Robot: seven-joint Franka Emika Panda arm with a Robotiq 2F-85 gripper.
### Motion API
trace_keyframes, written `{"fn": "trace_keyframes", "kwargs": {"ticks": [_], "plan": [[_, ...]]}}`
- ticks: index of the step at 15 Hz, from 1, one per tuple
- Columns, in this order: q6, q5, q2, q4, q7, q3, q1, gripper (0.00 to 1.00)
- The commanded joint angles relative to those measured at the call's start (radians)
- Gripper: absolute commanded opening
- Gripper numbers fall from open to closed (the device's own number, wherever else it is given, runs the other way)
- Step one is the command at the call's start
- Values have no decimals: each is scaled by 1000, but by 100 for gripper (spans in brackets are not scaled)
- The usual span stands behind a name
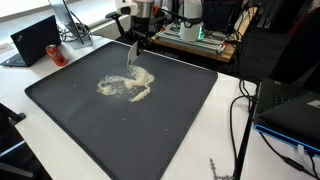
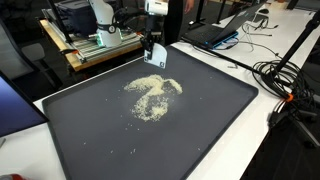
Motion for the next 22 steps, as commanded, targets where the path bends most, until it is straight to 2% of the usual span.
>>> {"fn": "trace_keyframes", "kwargs": {"ticks": [1, 6, 7, 10, 11, 15, 16, 17, 22], "plan": [[-1, 1, -142, -76, -101, 61, -25, 1], [10, -3, -253, -125, -207, 124, -23, 1], [26, -41, -274, -137, -184, 142, -28, 1], [82, -52, -346, -191, -229, 181, -18, 1], [39, -13, -266, -124, -206, 185, -31, 4], [62, -12, -319, -166, -225, 205, -29, 4], [62, -12, -321, -169, -226, 205, -29, 1], [60, -44, -309, -162, -199, 216, -46, 1], [17, -55, -301, -116, -206, 287, -22, 1]]}}
